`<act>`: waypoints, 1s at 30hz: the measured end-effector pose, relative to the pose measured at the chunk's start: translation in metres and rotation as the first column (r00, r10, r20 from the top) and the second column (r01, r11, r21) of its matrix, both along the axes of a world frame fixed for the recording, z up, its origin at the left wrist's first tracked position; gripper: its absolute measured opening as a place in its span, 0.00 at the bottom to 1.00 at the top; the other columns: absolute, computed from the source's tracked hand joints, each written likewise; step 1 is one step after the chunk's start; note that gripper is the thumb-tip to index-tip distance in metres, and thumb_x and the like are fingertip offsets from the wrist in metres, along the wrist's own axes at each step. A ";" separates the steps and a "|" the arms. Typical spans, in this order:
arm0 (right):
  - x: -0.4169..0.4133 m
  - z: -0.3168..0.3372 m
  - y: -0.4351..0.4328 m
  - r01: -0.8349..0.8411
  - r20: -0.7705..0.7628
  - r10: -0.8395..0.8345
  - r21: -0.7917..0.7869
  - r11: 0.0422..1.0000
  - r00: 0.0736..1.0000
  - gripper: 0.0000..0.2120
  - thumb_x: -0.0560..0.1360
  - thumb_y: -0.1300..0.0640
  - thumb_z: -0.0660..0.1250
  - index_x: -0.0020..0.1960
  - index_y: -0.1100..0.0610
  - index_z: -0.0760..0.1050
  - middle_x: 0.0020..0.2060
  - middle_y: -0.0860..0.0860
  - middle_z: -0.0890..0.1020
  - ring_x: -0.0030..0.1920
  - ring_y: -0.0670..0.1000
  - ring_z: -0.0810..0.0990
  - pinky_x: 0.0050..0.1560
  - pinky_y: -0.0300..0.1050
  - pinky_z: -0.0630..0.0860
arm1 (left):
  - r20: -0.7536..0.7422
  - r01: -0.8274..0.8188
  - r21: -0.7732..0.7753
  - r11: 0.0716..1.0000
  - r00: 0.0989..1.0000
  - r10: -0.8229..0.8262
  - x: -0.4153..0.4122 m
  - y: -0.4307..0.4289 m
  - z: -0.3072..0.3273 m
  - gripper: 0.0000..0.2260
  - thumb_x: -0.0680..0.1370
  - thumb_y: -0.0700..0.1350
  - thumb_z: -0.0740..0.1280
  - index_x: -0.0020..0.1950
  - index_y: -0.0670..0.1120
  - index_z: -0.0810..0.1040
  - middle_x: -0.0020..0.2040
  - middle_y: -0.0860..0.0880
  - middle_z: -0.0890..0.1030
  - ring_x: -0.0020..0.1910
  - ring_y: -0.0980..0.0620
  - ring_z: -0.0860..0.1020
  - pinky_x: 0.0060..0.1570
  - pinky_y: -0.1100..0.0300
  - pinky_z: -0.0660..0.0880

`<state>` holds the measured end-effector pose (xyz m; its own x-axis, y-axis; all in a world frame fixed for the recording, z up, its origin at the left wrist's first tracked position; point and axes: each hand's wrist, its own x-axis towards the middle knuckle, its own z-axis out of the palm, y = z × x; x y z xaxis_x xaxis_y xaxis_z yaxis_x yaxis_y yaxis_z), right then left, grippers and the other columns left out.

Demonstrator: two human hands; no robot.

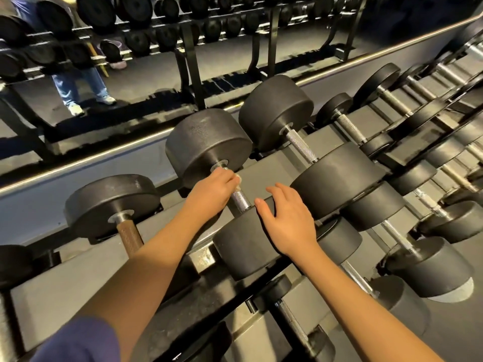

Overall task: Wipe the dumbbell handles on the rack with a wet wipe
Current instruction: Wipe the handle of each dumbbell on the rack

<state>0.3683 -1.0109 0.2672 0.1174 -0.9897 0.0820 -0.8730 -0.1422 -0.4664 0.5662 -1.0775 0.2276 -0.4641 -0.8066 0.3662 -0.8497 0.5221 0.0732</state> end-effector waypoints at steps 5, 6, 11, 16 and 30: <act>0.000 -0.001 0.000 -0.007 0.001 0.007 -0.003 1.000 1.000 0.25 0.79 0.40 0.53 0.69 0.54 0.69 0.69 0.49 0.69 0.70 0.49 0.63 0.67 0.47 0.63 | -0.249 -0.289 0.111 0.951 0.918 0.308 -0.017 0.008 -0.004 0.10 0.76 0.36 0.67 0.56 0.39 0.79 0.54 0.42 0.78 0.52 0.43 0.73 0.48 0.48 0.75; 0.000 -0.001 0.000 -0.007 0.002 0.007 -0.005 1.000 1.000 0.25 0.79 0.40 0.53 0.69 0.54 0.69 0.69 0.49 0.69 0.70 0.49 0.63 0.67 0.47 0.64 | -0.279 -0.265 0.127 0.956 0.915 0.291 -0.019 0.013 -0.006 0.09 0.77 0.36 0.65 0.56 0.39 0.79 0.54 0.41 0.78 0.53 0.44 0.73 0.51 0.49 0.74; 0.000 -0.004 -0.001 -0.009 0.001 0.009 -0.007 1.000 1.000 0.26 0.79 0.39 0.52 0.69 0.53 0.68 0.69 0.49 0.69 0.70 0.48 0.62 0.67 0.48 0.65 | -0.286 -0.040 0.027 0.999 0.957 0.046 -0.016 0.030 -0.009 0.06 0.71 0.37 0.72 0.47 0.40 0.83 0.45 0.45 0.80 0.45 0.48 0.73 0.42 0.59 0.73; -0.002 -0.005 -0.003 -0.013 -0.002 0.013 -0.017 1.000 1.000 0.25 0.79 0.39 0.53 0.68 0.53 0.70 0.67 0.49 0.70 0.70 0.48 0.63 0.65 0.47 0.65 | -0.292 -0.233 0.096 0.968 0.923 0.252 -0.018 0.009 0.004 0.05 0.76 0.39 0.69 0.48 0.39 0.82 0.48 0.42 0.78 0.47 0.43 0.76 0.47 0.49 0.76; -0.002 -0.005 -0.003 -0.014 0.023 0.014 -0.016 1.000 1.000 0.25 0.78 0.39 0.52 0.67 0.53 0.70 0.66 0.48 0.71 0.68 0.48 0.64 0.65 0.47 0.66 | -0.231 -0.042 0.213 0.976 0.969 0.092 -0.017 0.023 0.008 0.03 0.72 0.38 0.71 0.42 0.38 0.81 0.43 0.42 0.78 0.44 0.43 0.76 0.44 0.58 0.71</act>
<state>0.3659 -1.0140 0.2622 0.1291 -0.9865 0.1008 -0.8598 -0.1619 -0.4842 0.5489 -1.0545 0.2352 -0.3259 -0.9019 0.2834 -0.8269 0.4173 0.3770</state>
